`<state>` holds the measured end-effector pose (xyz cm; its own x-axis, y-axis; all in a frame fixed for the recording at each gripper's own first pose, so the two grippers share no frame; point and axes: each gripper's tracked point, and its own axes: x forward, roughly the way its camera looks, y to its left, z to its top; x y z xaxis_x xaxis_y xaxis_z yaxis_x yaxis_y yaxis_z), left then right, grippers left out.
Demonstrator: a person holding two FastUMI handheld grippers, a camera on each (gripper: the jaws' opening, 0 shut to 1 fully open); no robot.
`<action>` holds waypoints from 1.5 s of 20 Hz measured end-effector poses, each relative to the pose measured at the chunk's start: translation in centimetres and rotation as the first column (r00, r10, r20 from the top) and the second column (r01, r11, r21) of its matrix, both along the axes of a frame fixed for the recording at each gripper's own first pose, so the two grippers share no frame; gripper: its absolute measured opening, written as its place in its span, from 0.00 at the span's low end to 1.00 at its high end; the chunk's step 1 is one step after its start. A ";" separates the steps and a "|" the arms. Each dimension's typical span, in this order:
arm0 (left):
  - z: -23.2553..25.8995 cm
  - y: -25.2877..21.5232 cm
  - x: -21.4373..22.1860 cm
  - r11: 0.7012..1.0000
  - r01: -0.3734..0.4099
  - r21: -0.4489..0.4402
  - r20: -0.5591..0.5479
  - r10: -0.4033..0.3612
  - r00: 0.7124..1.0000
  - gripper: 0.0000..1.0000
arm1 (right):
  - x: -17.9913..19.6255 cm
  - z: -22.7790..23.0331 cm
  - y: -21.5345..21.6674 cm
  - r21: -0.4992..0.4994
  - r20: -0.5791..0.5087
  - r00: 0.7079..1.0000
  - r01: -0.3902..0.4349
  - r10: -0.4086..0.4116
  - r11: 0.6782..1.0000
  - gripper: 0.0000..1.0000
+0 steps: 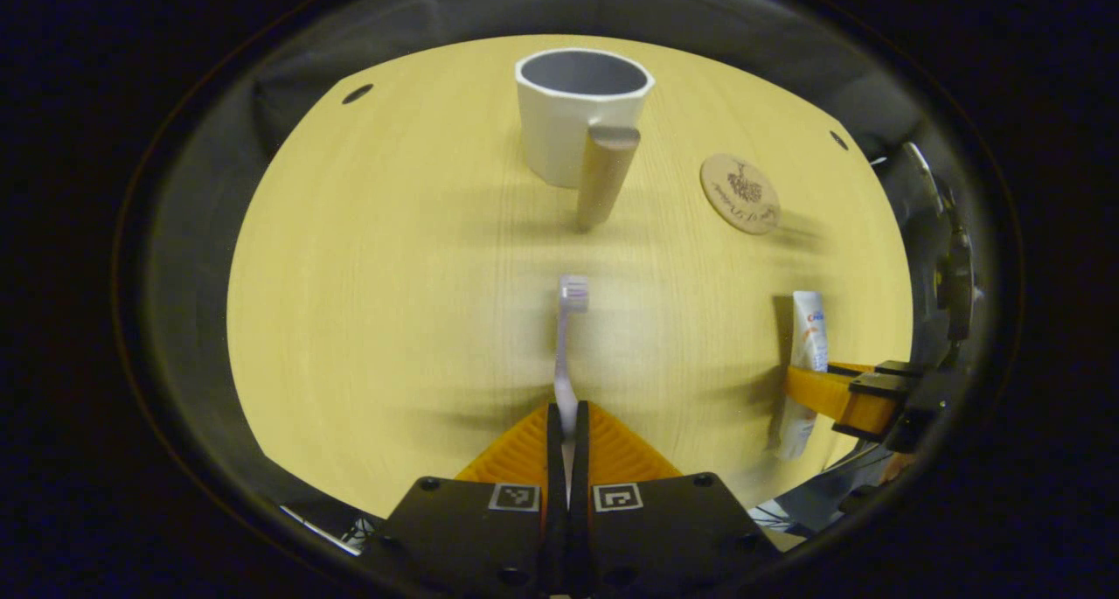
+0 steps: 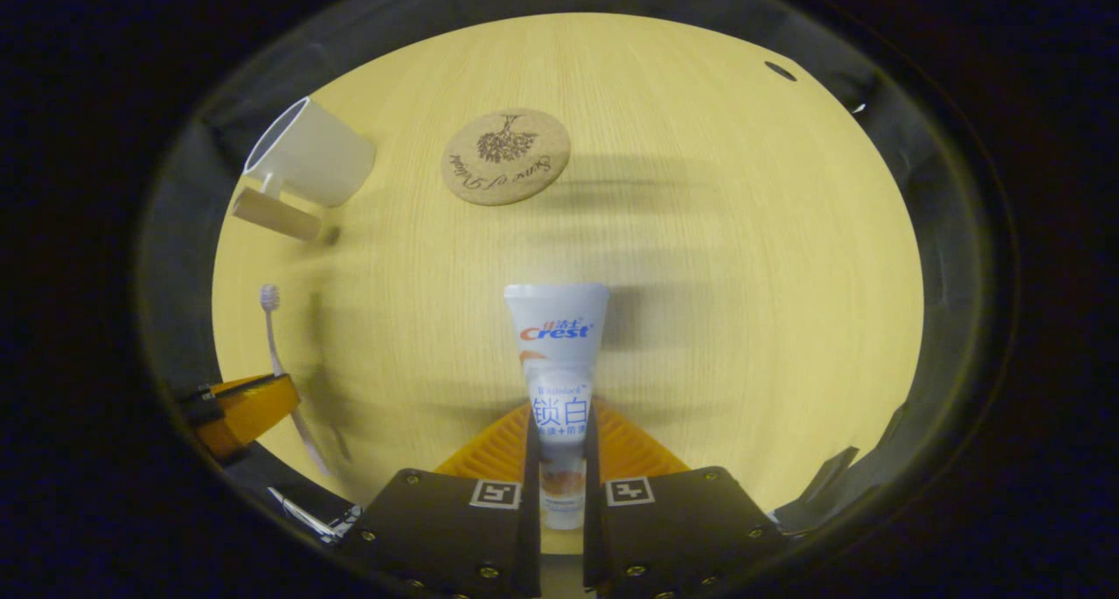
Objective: Put the toothbrush and toothpaste on the desktop into the cup, then pick up the cup and place it on the coaster on the desktop.
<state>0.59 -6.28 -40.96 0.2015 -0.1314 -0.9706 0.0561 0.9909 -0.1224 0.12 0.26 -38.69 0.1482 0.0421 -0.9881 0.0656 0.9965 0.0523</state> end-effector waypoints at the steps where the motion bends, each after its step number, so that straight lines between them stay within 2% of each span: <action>1: 0.9 0.0 0.7 1.000 -0.012 -0.021 0.012 0.013 1.000 0.08 | 0.2 0.3 0.0 0.004 0.006 1.000 0.001 -0.001 1.000 0.21; 9: 9.9 -0.6 7.1 0.992 -0.028 -0.125 0.141 0.045 0.989 0.08 | 0.9 1.7 -0.5 0.013 0.038 0.999 0.021 -0.022 1.000 0.21; 14: 12.7 -0.5 12.5 0.991 -0.020 -0.129 0.211 0.047 0.976 0.08 | 0.9 2.1 -0.5 0.022 0.042 0.999 0.033 -0.034 0.999 0.21; 22: 14.1 0.5 20.0 0.992 0.013 -0.124 0.292 0.024 0.956 0.08 | 0.8 3.1 -1.1 0.023 0.053 0.996 0.076 -0.077 0.997 0.21; 27: 13.4 0.5 25.2 0.992 0.052 -0.117 0.337 -0.009 0.941 0.08 | 0.3 4.1 -1.9 0.017 0.061 0.992 0.113 -0.114 0.993 0.21; 28: 13.0 0.6 26.1 0.992 0.064 -0.109 0.346 -0.023 0.938 0.14 | 0.1 4.4 -2.1 0.018 0.065 0.990 0.123 -0.124 0.992 0.21; 29: 12.3 0.5 26.7 0.992 0.077 -0.099 0.355 -0.038 0.934 0.08 | 0.0 4.7 -2.3 0.020 0.069 0.988 0.135 -0.136 0.991 0.21; 30: 11.7 0.4 27.3 0.992 0.089 -0.090 0.366 -0.050 0.929 0.08 | -0.1 4.9 -2.4 0.027 0.077 0.986 0.147 -0.149 0.989 0.21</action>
